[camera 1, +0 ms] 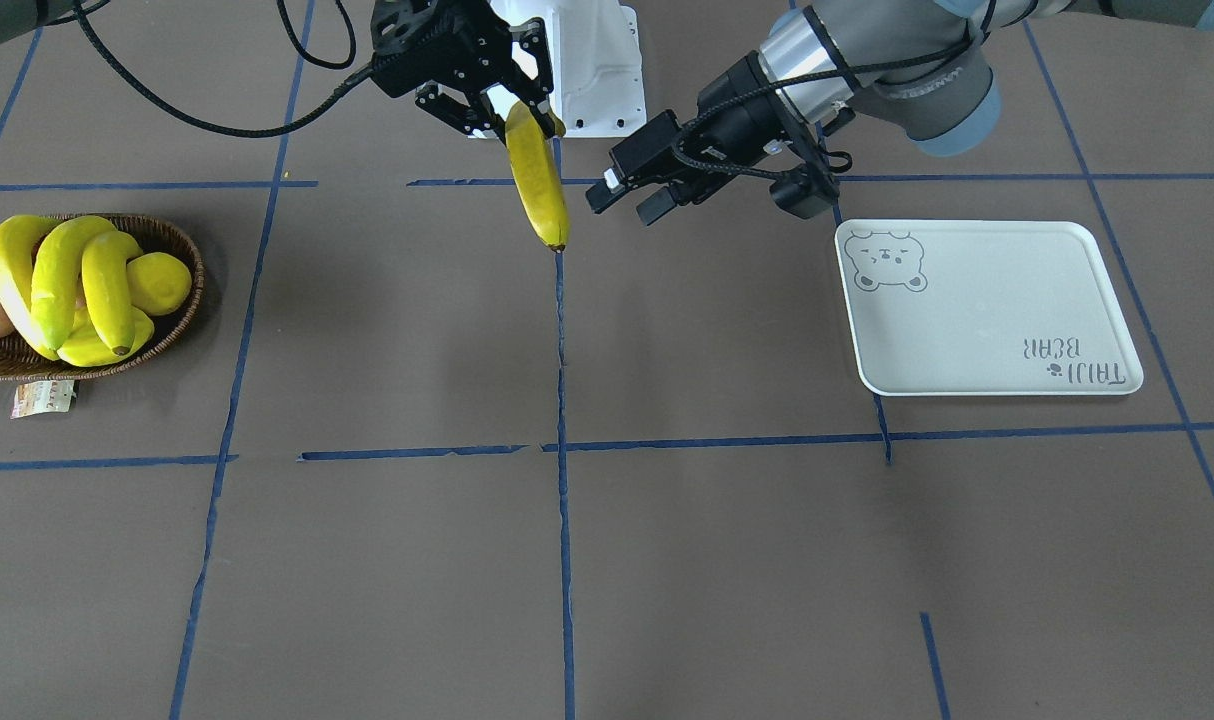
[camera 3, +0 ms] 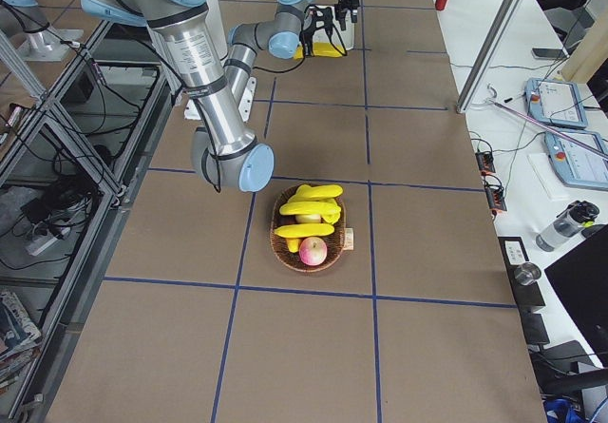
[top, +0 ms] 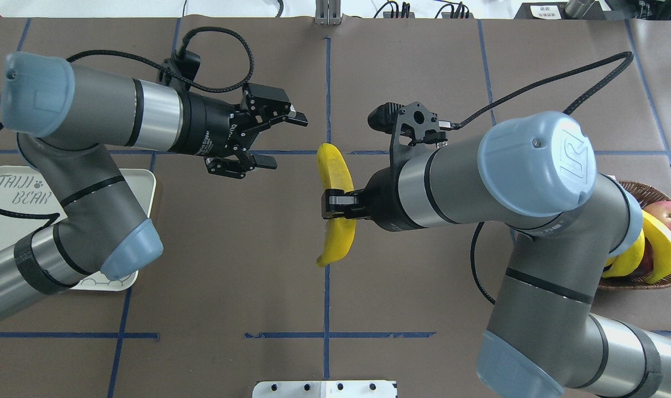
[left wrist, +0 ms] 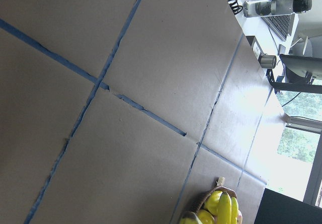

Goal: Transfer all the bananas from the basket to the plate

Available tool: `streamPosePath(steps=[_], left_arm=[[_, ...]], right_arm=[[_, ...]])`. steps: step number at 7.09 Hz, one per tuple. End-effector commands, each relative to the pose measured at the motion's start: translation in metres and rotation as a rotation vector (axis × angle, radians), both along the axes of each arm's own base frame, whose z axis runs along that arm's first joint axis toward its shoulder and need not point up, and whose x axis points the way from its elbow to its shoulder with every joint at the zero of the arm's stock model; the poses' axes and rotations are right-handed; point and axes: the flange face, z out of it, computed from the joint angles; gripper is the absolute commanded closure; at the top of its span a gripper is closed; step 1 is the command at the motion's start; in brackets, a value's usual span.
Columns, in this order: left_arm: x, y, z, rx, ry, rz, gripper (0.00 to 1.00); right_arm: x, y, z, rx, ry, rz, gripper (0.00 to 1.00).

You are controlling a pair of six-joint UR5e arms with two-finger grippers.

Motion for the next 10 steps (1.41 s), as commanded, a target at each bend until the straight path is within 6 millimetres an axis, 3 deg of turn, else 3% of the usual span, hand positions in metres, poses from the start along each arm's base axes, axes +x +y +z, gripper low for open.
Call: streamPosePath(steps=[1,4,5,7,8,9,10], left_arm=[[0.031,0.024,-0.015,0.005,0.027,-0.017,0.01],[0.050,0.040,-0.012,0.006,0.019,0.024,0.02],[0.049,0.041,-0.014,0.008,0.024,0.024,0.20],[0.049,0.041,-0.010,0.014,0.018,0.025,0.82],[0.048,0.042,-0.010,0.016,0.018,0.026,1.00],[0.047,0.042,-0.011,0.015,0.019,0.026,1.00],[0.048,0.041,-0.008,0.013,0.015,0.026,1.00]], right_arm=[[-0.001,0.004,-0.003,0.009,-0.018,-0.010,1.00],[0.000,0.004,-0.003,0.009,-0.019,-0.010,1.00],[0.000,0.005,-0.003,0.010,-0.020,-0.010,1.00],[-0.001,0.005,-0.002,0.008,-0.016,-0.011,0.99],[-0.003,0.007,-0.002,0.008,-0.016,-0.017,0.90],[-0.005,0.009,-0.002,-0.002,-0.018,-0.021,0.27],[-0.007,0.012,-0.002,-0.022,-0.023,-0.021,0.01]])
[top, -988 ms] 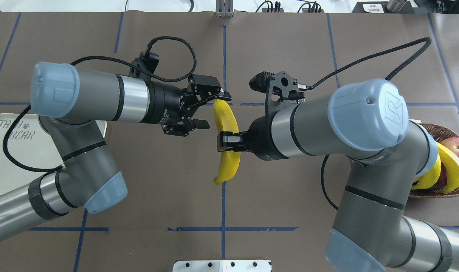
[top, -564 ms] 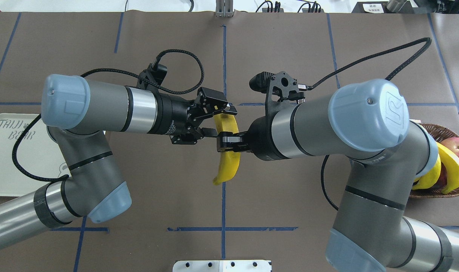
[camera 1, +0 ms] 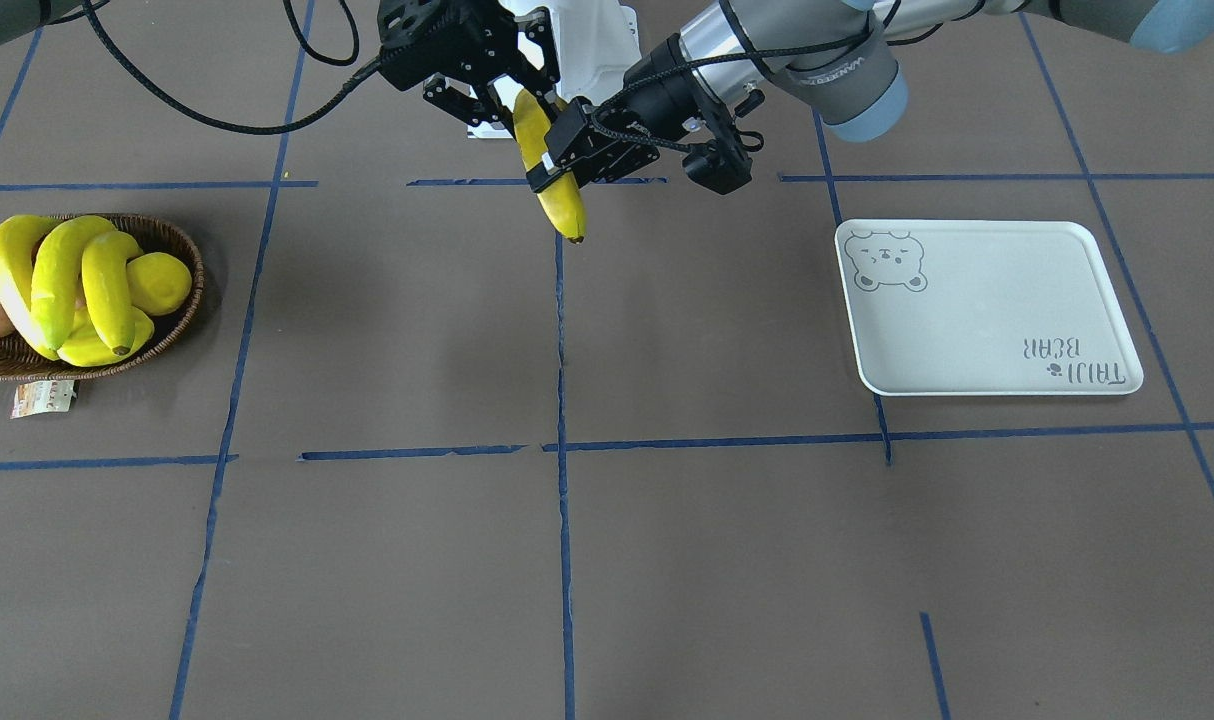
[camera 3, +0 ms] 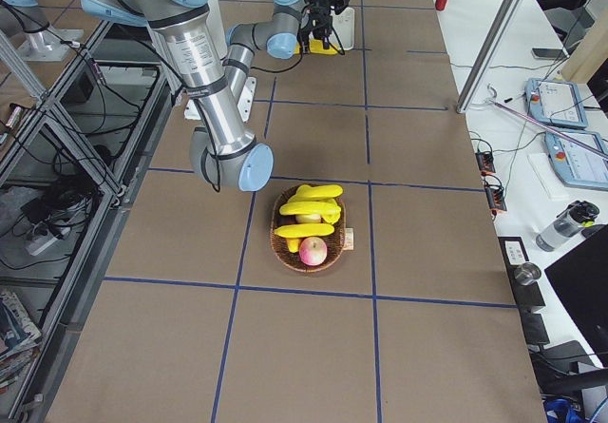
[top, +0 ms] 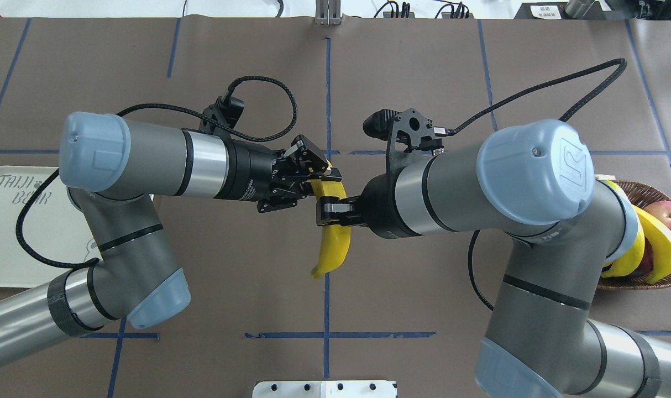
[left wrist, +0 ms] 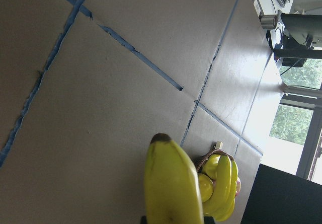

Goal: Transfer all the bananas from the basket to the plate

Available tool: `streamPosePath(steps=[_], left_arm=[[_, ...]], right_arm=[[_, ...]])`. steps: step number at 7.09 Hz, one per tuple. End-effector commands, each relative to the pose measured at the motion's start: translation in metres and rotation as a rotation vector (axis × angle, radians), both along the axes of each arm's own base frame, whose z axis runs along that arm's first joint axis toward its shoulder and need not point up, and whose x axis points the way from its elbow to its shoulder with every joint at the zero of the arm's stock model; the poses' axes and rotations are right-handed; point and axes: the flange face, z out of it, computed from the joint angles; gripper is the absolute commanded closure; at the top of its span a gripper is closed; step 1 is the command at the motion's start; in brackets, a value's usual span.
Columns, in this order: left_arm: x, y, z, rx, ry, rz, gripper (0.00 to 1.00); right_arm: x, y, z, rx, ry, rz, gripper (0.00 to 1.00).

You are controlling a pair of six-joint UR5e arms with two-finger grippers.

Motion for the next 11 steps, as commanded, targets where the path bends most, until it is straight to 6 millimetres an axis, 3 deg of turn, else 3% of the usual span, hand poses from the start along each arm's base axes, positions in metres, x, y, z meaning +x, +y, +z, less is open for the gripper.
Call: streamPosePath(steps=[1,3,5,6,7,8,9,11], left_arm=[[-0.001,-0.001,0.002,-0.002,-0.004,0.000,1.00],[0.000,-0.002,0.004,-0.008,-0.015,-0.002,1.00],[-0.008,-0.031,0.031,-0.033,-0.081,-0.045,1.00],[-0.009,-0.042,0.051,-0.005,-0.181,-0.049,1.00],[-0.022,-0.058,0.059,0.013,-0.297,-0.037,1.00],[-0.050,-0.067,0.086,0.026,-0.374,-0.037,1.00],[-0.079,-0.067,0.137,0.054,-0.452,-0.043,1.00],[-0.148,-0.056,0.260,0.079,-0.634,-0.010,1.00]], right_arm=[[-0.001,0.005,-0.002,-0.041,-0.014,0.003,0.00],[0.004,0.007,-0.002,-0.040,-0.018,0.000,0.00],[0.029,0.014,-0.009,-0.031,-0.046,-0.005,0.00],[0.043,0.020,-0.004,-0.030,-0.051,-0.006,0.00],[0.062,0.028,0.008,-0.032,-0.045,0.000,0.00],[0.079,0.019,0.020,-0.047,-0.015,0.034,0.00],[0.085,0.011,0.033,-0.068,0.022,0.060,0.00],[0.091,0.003,0.057,-0.088,0.078,0.089,0.00]])
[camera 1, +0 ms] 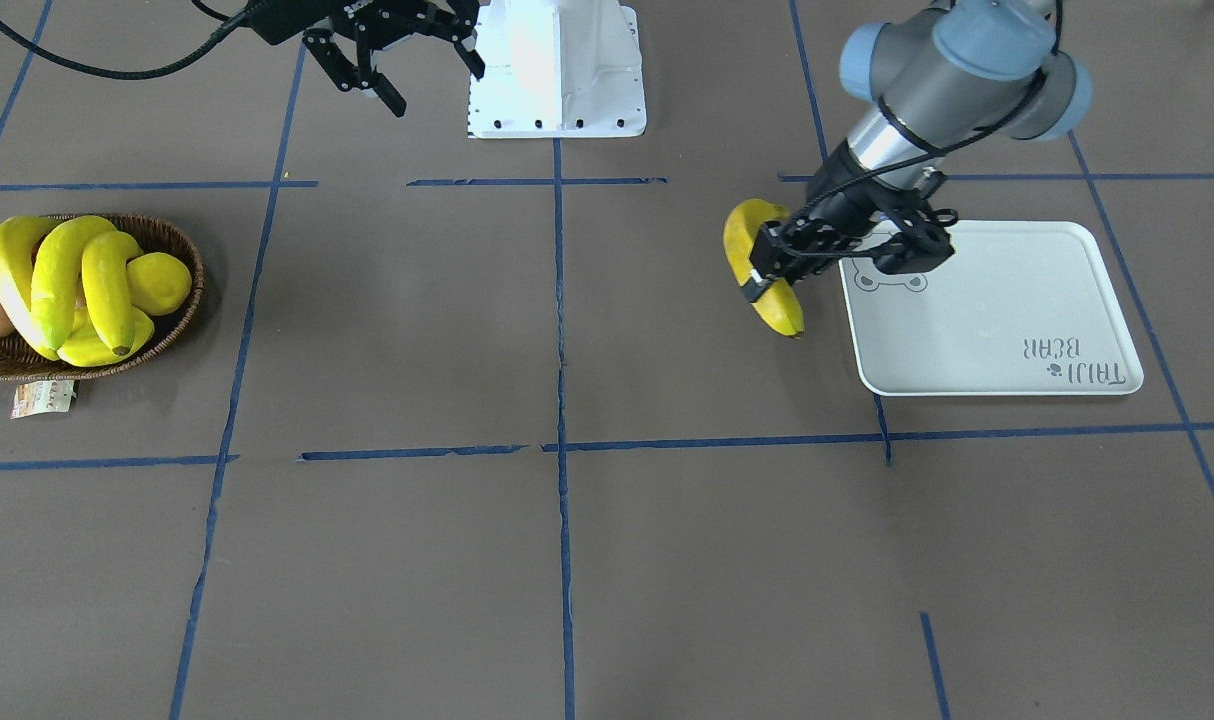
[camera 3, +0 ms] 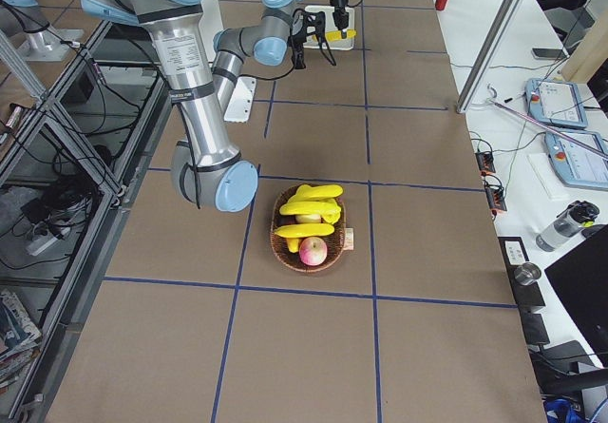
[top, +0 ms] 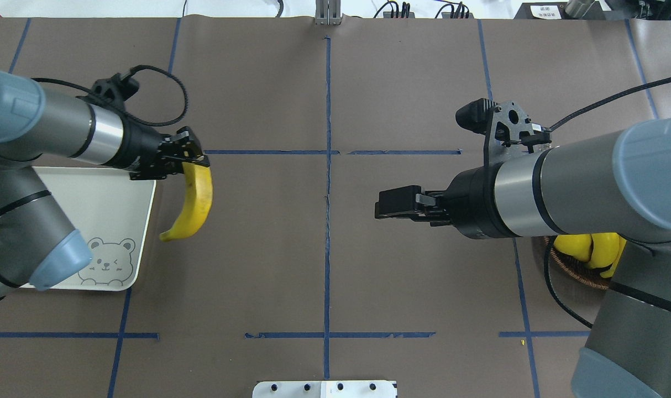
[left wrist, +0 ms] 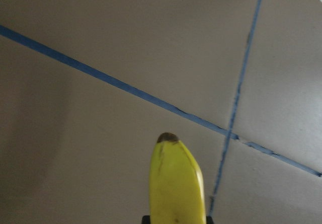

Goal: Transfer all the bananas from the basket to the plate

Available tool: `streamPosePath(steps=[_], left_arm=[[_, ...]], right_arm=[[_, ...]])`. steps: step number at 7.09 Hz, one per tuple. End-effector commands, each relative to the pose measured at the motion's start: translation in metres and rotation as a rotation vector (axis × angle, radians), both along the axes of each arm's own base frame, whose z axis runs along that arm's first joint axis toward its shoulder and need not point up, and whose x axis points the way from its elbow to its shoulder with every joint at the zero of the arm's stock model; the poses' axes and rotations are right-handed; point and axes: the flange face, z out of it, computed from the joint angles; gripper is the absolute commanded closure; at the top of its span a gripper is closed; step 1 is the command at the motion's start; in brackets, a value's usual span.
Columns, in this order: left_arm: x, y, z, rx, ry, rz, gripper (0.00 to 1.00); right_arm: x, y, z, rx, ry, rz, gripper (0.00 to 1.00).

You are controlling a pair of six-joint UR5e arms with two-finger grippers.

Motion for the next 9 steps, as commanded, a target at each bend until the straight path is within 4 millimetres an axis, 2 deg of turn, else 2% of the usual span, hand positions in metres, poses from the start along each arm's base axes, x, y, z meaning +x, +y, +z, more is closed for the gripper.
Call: streamPosePath(steps=[1,2,3,4,7,9], left_arm=[[-0.068,0.010,0.115,0.004,-0.181,0.020,1.00],[-0.091,0.014,0.157,0.013,-0.254,0.039,1.00],[-0.106,0.011,0.180,-0.007,-0.284,0.028,1.00],[-0.113,0.008,0.201,-0.038,-0.309,0.016,1.00],[-0.134,0.000,0.256,-0.051,-0.393,0.030,1.00],[-0.143,0.006,0.275,-0.067,-0.418,0.039,1.00]], right_arm=[[0.003,-0.005,0.013,-0.014,0.031,0.016,0.00],[0.000,-0.006,0.015,-0.016,0.037,0.018,0.00],[0.000,-0.006,0.015,-0.015,0.038,0.020,0.00],[0.001,-0.007,0.015,-0.014,0.037,0.024,0.00],[0.000,-0.006,0.014,-0.013,0.035,0.021,0.00],[0.001,-0.006,0.014,-0.012,0.034,0.021,0.00]])
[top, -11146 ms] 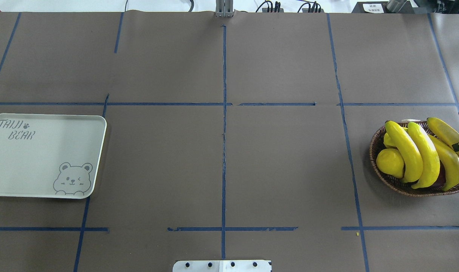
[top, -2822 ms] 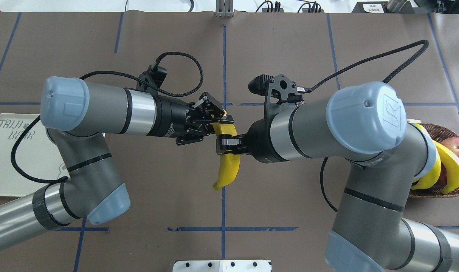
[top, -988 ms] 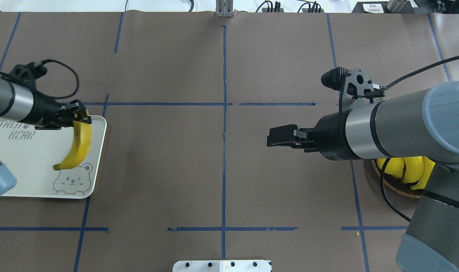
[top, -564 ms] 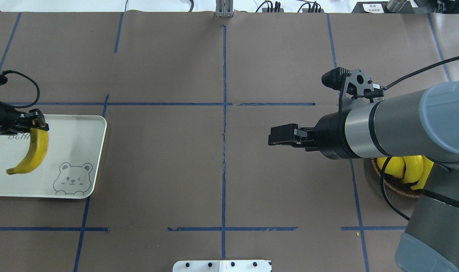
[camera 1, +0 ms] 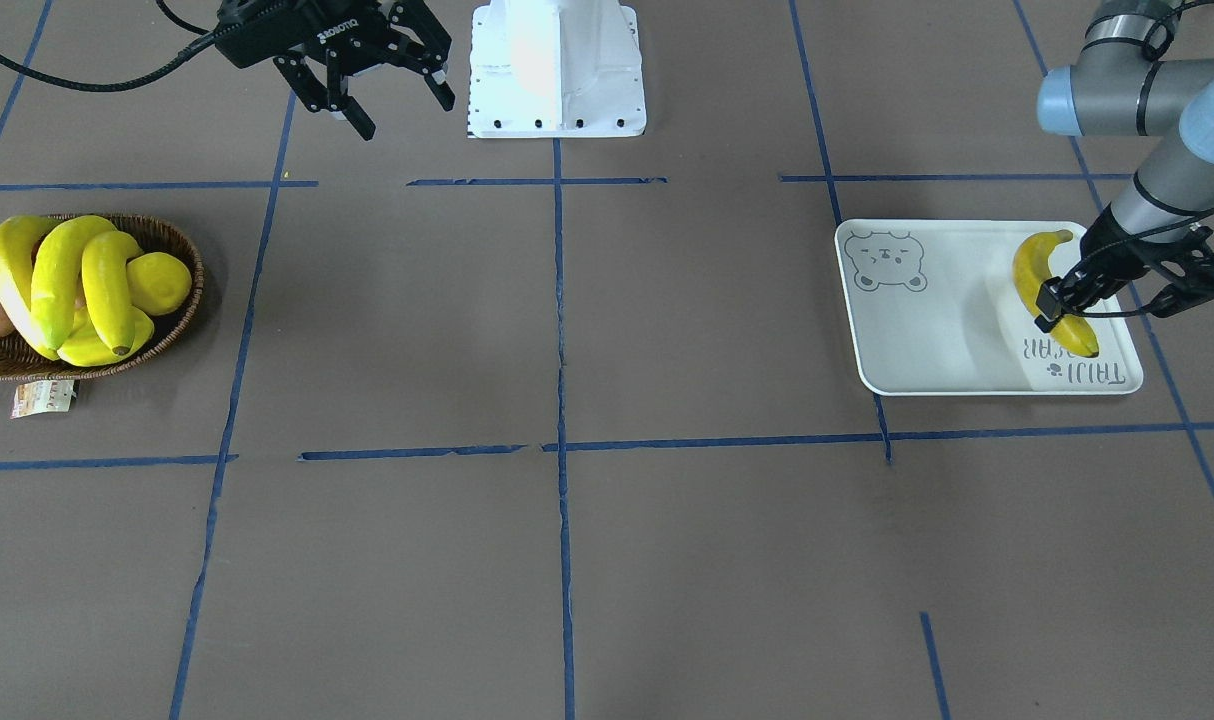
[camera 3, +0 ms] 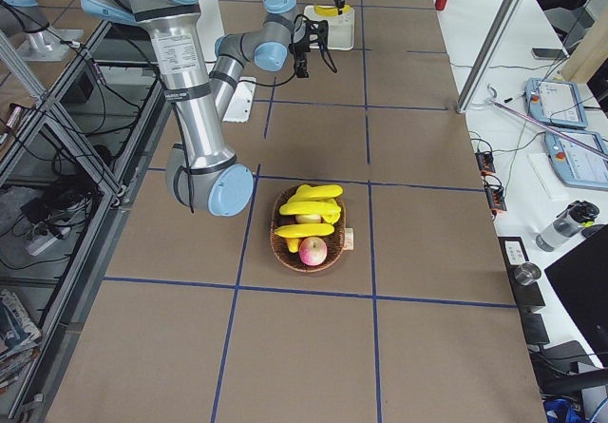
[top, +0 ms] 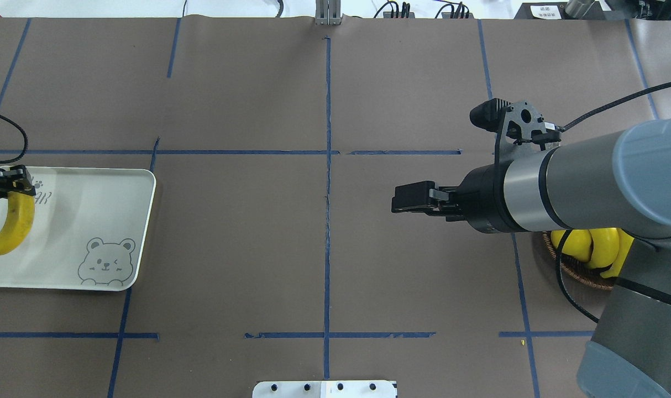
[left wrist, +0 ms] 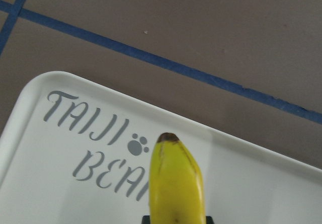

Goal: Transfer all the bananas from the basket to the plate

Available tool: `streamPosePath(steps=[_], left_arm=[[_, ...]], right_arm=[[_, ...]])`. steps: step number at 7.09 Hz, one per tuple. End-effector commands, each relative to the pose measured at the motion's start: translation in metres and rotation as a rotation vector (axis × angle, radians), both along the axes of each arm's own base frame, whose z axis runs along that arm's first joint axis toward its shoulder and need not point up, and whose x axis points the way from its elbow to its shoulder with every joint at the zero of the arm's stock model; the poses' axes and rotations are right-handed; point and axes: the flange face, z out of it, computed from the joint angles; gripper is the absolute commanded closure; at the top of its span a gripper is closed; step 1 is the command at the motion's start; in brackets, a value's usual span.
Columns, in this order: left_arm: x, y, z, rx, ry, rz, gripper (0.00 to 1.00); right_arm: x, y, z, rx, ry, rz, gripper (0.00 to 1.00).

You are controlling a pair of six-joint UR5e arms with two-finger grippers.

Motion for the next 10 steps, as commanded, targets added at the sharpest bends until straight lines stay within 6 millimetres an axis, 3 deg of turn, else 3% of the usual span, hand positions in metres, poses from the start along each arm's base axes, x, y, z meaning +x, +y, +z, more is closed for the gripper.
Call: streamPosePath(steps=[1,4,5,6,7,9,10], left_arm=[[-0.005,0.003,0.023,-0.025,-0.027,0.006,1.00],[-0.008,0.003,0.039,-0.034,-0.060,-0.004,1.00],[-0.010,0.007,0.044,-0.029,-0.070,0.015,0.96],[-0.011,0.008,0.046,-0.031,-0.072,0.015,0.58],[-0.011,0.007,0.047,-0.031,-0.073,0.014,0.01],[-0.013,0.006,0.037,-0.013,-0.063,0.012,0.00],[-0.028,0.000,0.024,-0.006,-0.039,-0.013,0.00]], right_arm=[[0.000,0.000,-0.001,0.000,-0.002,-0.002,0.00],[0.001,0.001,-0.002,0.001,-0.006,-0.002,0.00],[0.001,0.001,-0.003,0.002,-0.007,-0.001,0.00],[0.001,0.001,-0.003,0.002,-0.007,-0.001,0.00],[0.001,0.001,-0.003,0.002,-0.008,-0.002,0.00],[0.007,-0.005,0.001,-0.004,0.000,0.011,0.00],[0.020,-0.014,0.016,-0.019,0.026,0.032,0.00]])
